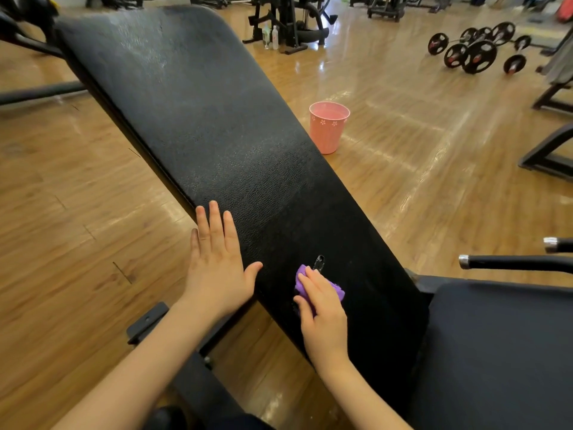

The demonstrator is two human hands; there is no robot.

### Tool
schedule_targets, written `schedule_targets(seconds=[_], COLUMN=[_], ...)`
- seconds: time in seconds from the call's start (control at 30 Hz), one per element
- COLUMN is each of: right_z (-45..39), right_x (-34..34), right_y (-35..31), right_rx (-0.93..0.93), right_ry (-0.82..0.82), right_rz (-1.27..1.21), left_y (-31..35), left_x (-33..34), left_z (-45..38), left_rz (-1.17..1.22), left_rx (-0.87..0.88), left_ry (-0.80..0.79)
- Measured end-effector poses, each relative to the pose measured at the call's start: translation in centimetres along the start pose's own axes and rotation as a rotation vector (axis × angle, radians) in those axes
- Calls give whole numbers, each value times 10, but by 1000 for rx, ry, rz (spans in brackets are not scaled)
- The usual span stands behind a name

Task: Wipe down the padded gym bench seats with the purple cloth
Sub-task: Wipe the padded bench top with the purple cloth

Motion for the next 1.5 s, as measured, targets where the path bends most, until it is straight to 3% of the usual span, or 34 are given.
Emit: schedule_targets(seconds=[0.17, 0.43, 0.63, 0.77, 0.9, 1.0, 1.13, 1.23, 1.37, 1.5], right_z=[17, -4, 1, -14, -53, -91, -142, -174, -151, -80], right_x=[-3, 12, -7, -34, -57, -67, -59, -28, 20, 18], right_y=[-2, -20, 4, 38, 64, 67, 42, 22, -5, -10], right_rx=[-141, -300, -354, -163, 56, 265, 283, 234, 110, -102], right_ry=[-203, -267, -312, -212, -113, -9, 89, 84, 10, -39], right_rz=[18, 52, 16, 42, 63, 0, -181, -199, -110, -62], left_y=[2, -1, 3, 8, 25, 30, 28, 26, 25, 25], left_x=[-7, -6, -11, -16, -12, -11, -7, 0, 6, 10], left_z=[0, 0, 0, 7, 26, 31, 31, 30, 32, 33], left_rz=[40, -12, -5, 20, -99, -109, -93, -31, -16, -32], left_rx=[-11, 5, -15, -16, 47, 75, 82, 101, 90, 80], left_ry=[-21, -2, -7, -28, -198, -212, -197, -33, -62, -40])
Point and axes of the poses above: each hand's wrist, its own z-axis away from the middle knuckle, its own x-axis out of the palm, y = z × x, the point moved 2 cm from there along -z, towards the middle knuckle, and after that the axes turned 13 degrees about -z, right-handed, at the moved point
